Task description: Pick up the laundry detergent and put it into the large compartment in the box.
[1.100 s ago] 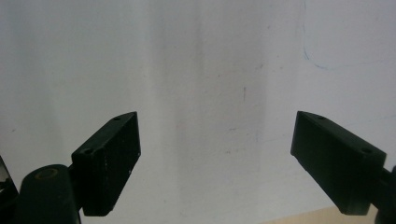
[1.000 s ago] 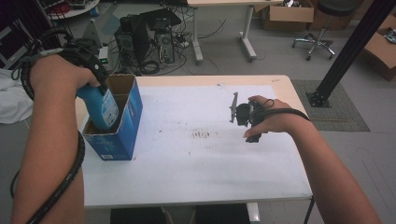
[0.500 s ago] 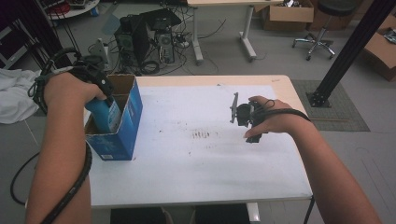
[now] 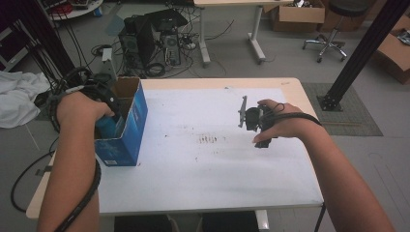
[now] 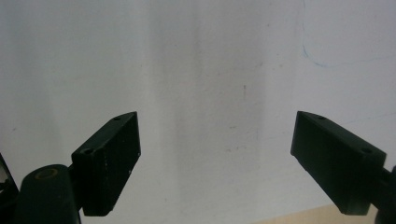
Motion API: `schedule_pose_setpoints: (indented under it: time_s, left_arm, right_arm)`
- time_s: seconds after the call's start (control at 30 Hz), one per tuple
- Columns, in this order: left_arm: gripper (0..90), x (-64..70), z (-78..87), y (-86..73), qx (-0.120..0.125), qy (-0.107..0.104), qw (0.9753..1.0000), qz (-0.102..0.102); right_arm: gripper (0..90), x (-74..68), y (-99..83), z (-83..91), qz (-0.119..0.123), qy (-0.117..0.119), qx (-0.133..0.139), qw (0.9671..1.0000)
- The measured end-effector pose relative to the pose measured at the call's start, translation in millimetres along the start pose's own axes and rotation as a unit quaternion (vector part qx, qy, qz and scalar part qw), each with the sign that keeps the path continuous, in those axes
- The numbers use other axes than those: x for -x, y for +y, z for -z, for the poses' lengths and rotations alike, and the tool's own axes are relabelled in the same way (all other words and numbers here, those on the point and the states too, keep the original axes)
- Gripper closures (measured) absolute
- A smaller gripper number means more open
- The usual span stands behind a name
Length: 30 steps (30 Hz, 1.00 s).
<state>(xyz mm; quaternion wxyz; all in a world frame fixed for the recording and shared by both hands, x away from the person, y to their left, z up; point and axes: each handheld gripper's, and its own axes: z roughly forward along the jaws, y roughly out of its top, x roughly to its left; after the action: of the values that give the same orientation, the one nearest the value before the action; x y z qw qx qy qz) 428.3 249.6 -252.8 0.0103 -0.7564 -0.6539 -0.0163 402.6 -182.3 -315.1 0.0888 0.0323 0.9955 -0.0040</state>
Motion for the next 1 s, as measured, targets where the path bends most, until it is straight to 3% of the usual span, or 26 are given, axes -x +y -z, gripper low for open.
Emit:
schedule_pose_setpoints:
  time_s: [0.37, 0.6, 1.0]
  left_arm:
    - [38.2, 2.4, -18.9, 1.2, 0.004, 0.003, 1.0, -0.003]
    - [38.2, 4.8, -33.5, 3.3, 0.004, 0.015, 0.9999, -0.007]
    - [37.8, 6.1, -35.9, 5.2, 0.018, 0.02, 0.9996, -0.011]
  right_arm:
    - [15.9, -0.6, 1.6, -1.3, 0.001, 0.001, -0.002, 1.0]
    - [16.0, -1.4, 0.8, -0.7, 0.0, -0.001, -0.002, 1.0]
    - [15.9, -1.4, 0.6, -4.9, -0.002, 0.001, -0.004, 1.0]
